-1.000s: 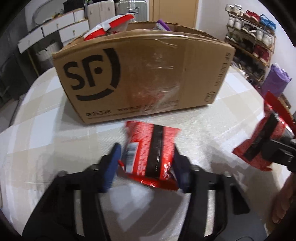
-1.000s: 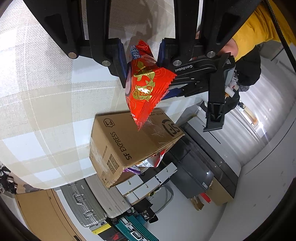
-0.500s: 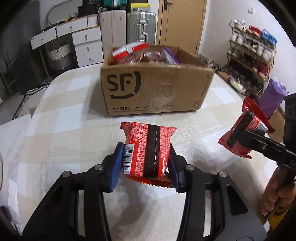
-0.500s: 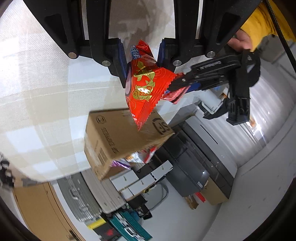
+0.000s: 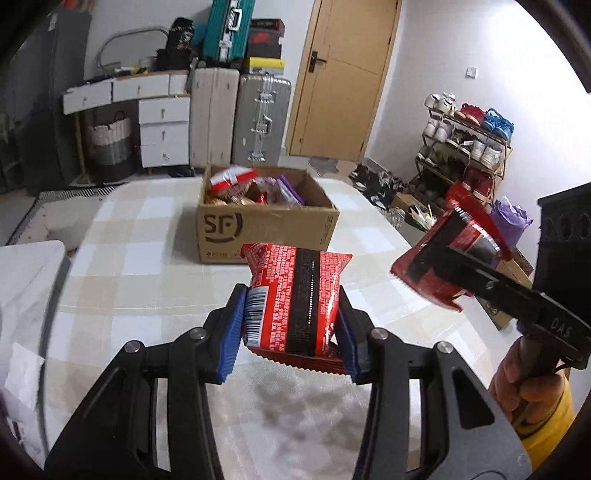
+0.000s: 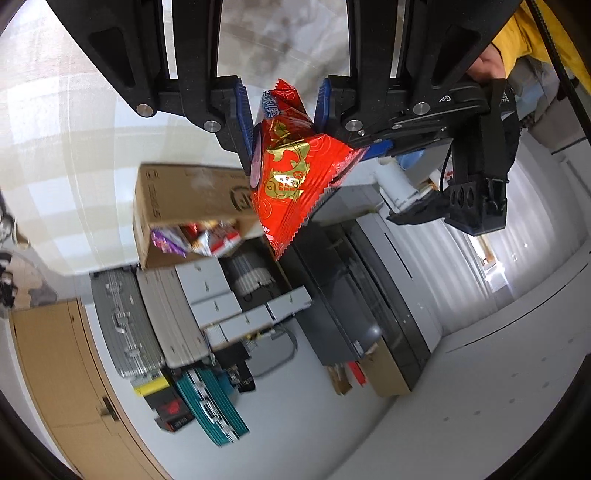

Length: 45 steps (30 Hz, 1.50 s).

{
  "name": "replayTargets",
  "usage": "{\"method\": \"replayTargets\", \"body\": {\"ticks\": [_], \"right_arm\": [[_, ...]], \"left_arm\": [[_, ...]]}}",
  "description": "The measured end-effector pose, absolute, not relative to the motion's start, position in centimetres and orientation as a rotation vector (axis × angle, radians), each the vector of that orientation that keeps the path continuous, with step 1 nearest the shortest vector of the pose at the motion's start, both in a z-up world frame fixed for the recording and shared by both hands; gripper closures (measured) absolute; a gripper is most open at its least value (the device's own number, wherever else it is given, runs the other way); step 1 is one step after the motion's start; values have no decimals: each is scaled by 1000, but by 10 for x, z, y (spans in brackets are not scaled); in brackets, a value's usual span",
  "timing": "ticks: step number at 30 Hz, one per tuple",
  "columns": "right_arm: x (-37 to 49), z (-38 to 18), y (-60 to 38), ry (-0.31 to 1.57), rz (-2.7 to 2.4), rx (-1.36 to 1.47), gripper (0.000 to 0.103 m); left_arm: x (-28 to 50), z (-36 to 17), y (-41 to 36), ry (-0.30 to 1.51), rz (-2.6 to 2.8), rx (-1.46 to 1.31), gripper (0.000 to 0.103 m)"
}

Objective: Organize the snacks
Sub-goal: 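Lift both red packs and carry them over the cardboard box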

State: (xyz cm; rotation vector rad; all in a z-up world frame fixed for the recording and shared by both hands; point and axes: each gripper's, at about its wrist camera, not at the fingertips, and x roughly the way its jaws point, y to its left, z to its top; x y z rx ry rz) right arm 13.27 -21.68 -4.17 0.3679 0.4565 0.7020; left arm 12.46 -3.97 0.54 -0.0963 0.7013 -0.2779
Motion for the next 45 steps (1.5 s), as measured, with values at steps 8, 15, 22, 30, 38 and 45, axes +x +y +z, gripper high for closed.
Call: {"method": "replayTargets", "body": {"ticks": [8,15,22,30,38,45], "right_arm": [[92,-15,-205,410,709,338,74],[71,-16,-199,425,698,319,74],[65,-18,-196,429,697,306,74],[82,-16,-197,429,693,306,74],[127,10,-204,405,671,288,74],[196,38,-198,417,647,238,74]], "left_arm": [[56,61,-22,603,-282,-122,62],[13,80,-1,558,-278,-177,62],[-3,84,10,561,-269,-186,62],[22,92,14,541,-255,-154,62],[91,105,1,525,-241,-97,61],[178,102,-22,556,-246,-82,61]]}}
